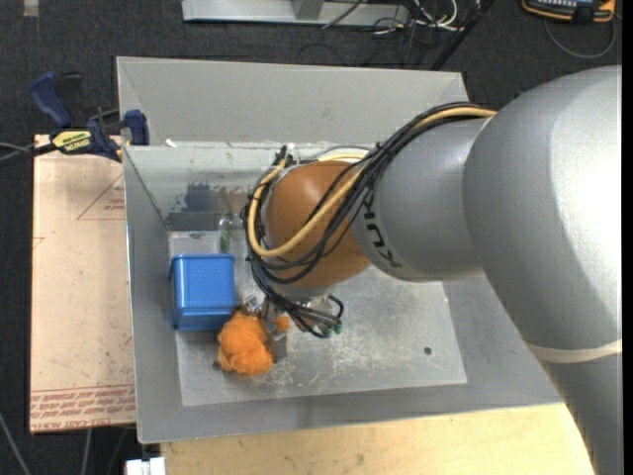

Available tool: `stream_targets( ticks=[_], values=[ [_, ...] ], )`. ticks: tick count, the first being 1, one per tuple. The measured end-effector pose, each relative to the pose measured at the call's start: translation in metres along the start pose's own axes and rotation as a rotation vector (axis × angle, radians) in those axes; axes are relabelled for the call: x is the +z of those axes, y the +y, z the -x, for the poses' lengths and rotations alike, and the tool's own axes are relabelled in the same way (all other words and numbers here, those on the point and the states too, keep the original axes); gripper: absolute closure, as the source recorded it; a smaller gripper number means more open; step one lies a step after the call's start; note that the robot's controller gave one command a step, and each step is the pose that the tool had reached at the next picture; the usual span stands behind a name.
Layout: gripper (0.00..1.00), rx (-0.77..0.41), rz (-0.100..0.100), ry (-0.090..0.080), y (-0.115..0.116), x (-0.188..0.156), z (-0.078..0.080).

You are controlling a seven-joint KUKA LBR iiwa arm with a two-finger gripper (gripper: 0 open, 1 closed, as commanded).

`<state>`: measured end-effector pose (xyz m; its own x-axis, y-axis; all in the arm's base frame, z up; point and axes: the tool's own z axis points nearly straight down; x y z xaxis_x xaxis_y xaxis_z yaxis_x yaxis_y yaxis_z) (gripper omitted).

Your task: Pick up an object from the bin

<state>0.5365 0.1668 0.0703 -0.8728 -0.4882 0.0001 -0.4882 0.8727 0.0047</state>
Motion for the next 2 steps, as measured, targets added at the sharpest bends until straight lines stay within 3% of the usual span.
stream_targets(
  ticks=[1, 2],
  values=[
    [1.0, 0.0, 0.0, 0.0, 0.0, 0.0, 0.0],
    [1.0, -0.004, 0.002, 0.007, 0.004, -0.053, 0.001]
  ],
)
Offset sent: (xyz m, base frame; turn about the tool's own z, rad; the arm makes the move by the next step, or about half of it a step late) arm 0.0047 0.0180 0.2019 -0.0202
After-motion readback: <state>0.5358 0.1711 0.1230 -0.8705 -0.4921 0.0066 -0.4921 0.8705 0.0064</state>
